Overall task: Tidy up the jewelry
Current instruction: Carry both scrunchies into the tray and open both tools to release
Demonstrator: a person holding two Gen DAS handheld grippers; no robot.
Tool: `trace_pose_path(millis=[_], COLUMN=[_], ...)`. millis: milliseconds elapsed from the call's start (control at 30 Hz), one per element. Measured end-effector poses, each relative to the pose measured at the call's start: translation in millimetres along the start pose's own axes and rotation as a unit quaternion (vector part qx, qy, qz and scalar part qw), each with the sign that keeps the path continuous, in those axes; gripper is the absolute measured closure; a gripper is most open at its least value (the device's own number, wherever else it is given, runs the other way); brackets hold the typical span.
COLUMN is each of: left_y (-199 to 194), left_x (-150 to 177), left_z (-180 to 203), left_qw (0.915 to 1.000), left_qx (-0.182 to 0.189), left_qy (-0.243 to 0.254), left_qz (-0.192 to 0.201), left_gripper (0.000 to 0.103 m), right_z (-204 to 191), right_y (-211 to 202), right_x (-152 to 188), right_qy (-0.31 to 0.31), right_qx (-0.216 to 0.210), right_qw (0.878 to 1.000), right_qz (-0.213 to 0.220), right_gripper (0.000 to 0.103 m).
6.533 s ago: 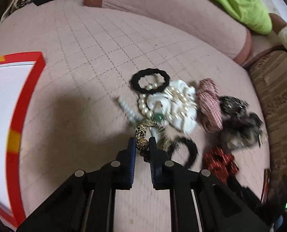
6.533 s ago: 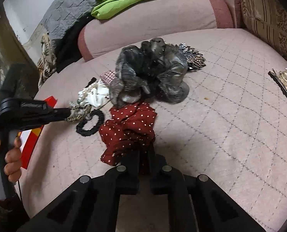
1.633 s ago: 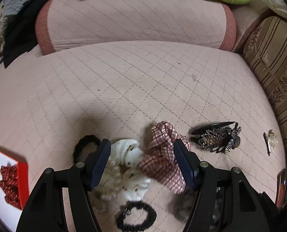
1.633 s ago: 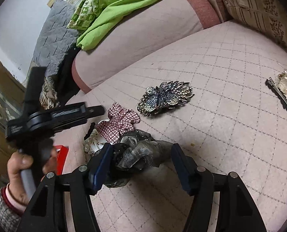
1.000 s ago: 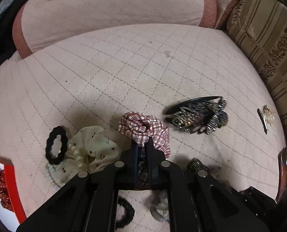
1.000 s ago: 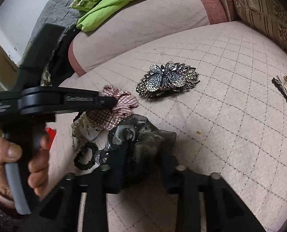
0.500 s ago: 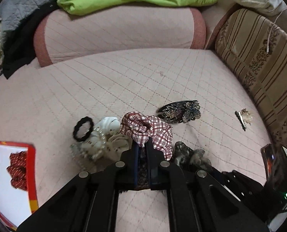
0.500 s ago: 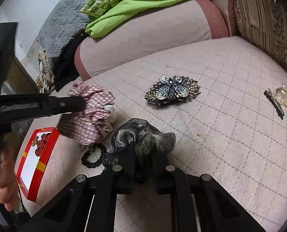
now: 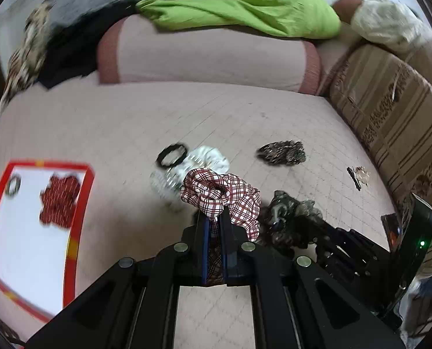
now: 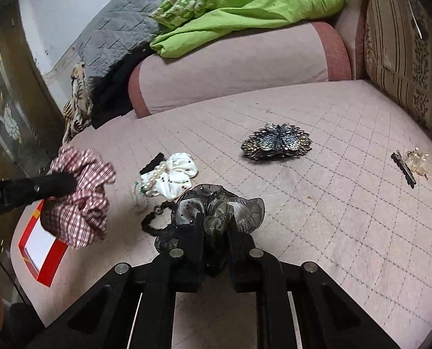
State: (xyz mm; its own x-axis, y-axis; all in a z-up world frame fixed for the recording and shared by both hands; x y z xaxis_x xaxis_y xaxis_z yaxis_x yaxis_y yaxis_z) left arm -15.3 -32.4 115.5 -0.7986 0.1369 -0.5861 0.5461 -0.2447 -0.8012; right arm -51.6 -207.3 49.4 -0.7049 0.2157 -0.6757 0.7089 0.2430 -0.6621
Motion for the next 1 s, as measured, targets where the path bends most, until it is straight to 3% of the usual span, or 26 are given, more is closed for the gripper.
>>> trace_pose_path(millis=[400,700,1000], left_y=[-48,-82,-114], left_x=[47,68,86], left_z=[-55,-112,-205], left_qw=[0.9981,0.9932,0.9782], left_qx=[-0.048,-0.072,-0.138], left_qy=[-0.027,-0.077,-0.142], left_qz=[0.028,0.049,0.064], left_gripper=[0.097,0.097,0.097], right_z=[-33,-66,-132], right_y=[-25,-52,-38], right_x=[19,33,34], right_qy=[-0.016,0.005,-0.033], right_qx=[-0.013,-0.059,-0.095], right_qw=[1.0,0.998,0.994], right_qz=[0.013,0.003,-0.042], right_gripper=[0.089,0.089,0.089])
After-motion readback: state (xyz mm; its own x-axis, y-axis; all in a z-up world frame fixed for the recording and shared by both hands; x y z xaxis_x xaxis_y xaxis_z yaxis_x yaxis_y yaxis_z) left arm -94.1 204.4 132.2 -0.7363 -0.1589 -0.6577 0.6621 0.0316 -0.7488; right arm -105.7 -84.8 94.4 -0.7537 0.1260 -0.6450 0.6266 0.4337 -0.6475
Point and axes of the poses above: each gripper's, at about its wrist camera, not at the fingertips, and y roughly the way its jaws point, z to its right, x to its underside, the point moved 4 cm from there along y, roughly the way its jaws point, and after that the axes turned 2 degrees about y, right-handed, at the moved point
